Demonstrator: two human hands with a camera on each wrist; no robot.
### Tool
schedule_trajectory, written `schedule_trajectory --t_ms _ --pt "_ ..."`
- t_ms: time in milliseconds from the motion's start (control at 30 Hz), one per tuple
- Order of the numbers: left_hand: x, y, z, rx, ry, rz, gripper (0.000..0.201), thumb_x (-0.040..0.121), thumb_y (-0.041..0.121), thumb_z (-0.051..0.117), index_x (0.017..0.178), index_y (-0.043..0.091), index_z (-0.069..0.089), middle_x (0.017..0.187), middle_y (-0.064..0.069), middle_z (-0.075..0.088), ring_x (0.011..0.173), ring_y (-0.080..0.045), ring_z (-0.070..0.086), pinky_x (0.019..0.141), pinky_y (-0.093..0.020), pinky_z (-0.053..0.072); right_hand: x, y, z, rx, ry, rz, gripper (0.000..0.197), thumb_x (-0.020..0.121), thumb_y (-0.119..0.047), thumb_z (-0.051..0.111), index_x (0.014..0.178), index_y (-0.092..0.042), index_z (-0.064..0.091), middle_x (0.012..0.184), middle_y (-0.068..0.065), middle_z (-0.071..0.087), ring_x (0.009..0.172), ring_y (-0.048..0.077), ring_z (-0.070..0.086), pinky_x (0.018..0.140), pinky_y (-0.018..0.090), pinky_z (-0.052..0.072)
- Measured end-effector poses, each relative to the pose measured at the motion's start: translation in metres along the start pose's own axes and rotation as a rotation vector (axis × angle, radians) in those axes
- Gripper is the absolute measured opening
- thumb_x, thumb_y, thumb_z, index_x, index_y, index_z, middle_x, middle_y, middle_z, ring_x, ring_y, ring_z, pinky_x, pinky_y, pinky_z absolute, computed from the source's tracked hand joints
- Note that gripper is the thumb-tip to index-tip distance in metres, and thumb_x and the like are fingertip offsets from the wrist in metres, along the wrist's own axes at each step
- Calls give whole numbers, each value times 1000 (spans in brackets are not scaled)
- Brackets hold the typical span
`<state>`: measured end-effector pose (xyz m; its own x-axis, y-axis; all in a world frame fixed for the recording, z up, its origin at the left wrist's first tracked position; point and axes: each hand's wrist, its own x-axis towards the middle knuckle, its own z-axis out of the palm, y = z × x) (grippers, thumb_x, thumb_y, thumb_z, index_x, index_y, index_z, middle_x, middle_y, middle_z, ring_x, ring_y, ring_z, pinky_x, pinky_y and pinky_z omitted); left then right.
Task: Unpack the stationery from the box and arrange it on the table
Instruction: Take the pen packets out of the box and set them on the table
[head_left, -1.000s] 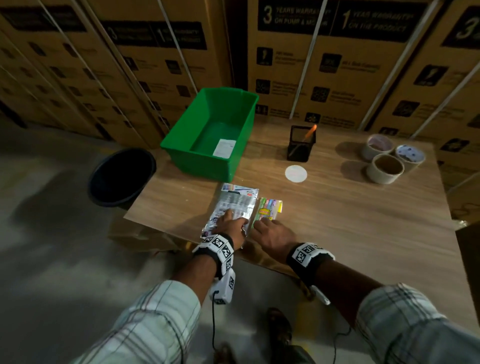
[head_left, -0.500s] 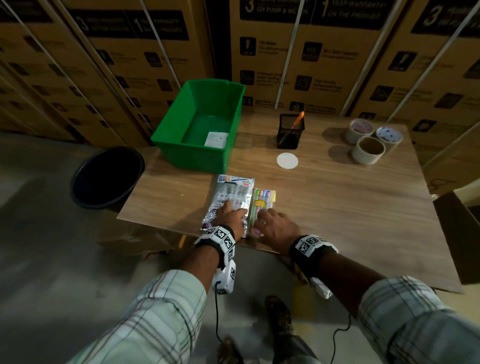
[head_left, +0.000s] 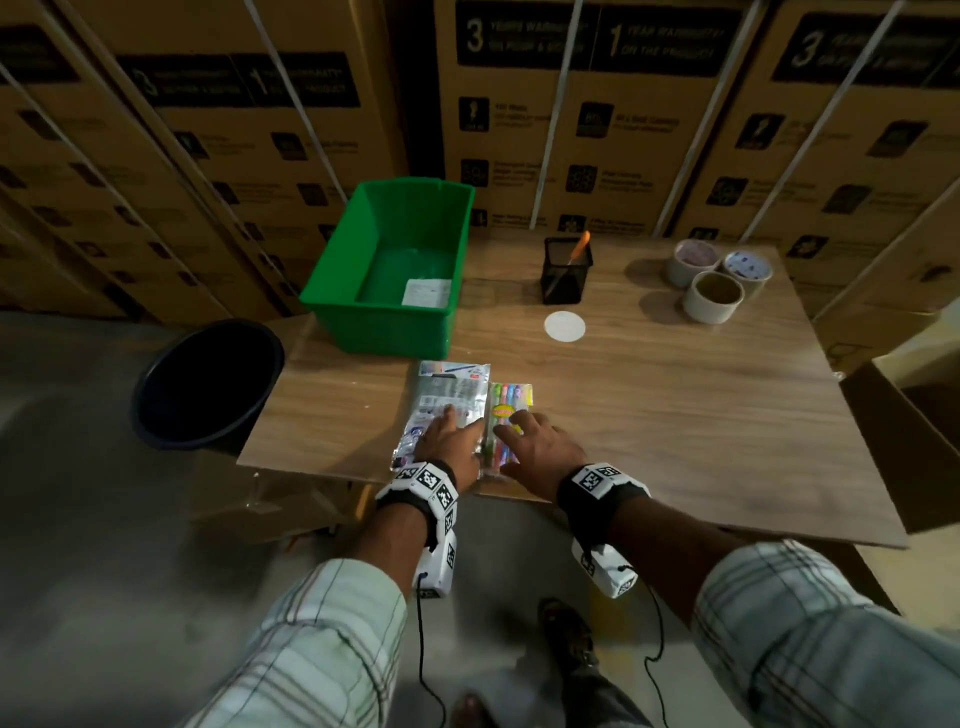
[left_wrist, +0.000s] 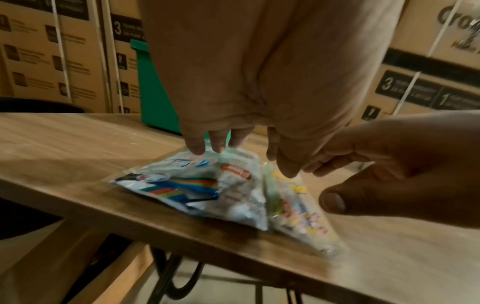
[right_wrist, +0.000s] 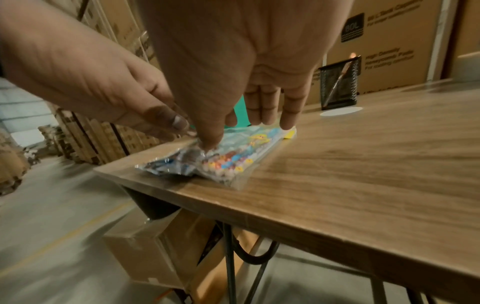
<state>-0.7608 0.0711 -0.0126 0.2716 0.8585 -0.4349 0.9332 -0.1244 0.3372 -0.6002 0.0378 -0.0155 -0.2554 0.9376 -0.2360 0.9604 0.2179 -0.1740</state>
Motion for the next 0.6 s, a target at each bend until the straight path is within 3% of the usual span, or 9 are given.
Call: schedule_trajectory --t_ms 133,300,433,600 --pt "-9 31 -7 -42 101 128 45 90 24 52 136 26 46 136 -12 51 129 -34 46 105 -42 40 -29 16 -20 25 43 76 52 88 -39 58 135 -20 45 140 11 38 128 33 38 98 45 41" --pt "-19 83 -2 -141 39 288 32 95 18 48 125 10 57 127 -16 59 116 -32 56 97 -38 45 -83 59 -38 50 -17 227 49 91 -40 54 136 -22 43 141 11 35 124 33 44 95 45 46" --pt "-22 132 12 -131 -34 348 30 94 22 48 119 13 62 124 -13 62 115 -30 57 96 -36 46 -122 98 -51 20 -137 300 43 93 -42 51 132 -23 47 132 9 48 116 32 52 91 40 48" --pt "-29 190 26 -157 -101 436 28 96 24 46 118 19 63 125 -4 63 115 -24 57 97 -30 44 -165 155 -55 91 -76 371 35 91 -43 52 122 -26 56 118 4 61 105 25 60 86 35 50"
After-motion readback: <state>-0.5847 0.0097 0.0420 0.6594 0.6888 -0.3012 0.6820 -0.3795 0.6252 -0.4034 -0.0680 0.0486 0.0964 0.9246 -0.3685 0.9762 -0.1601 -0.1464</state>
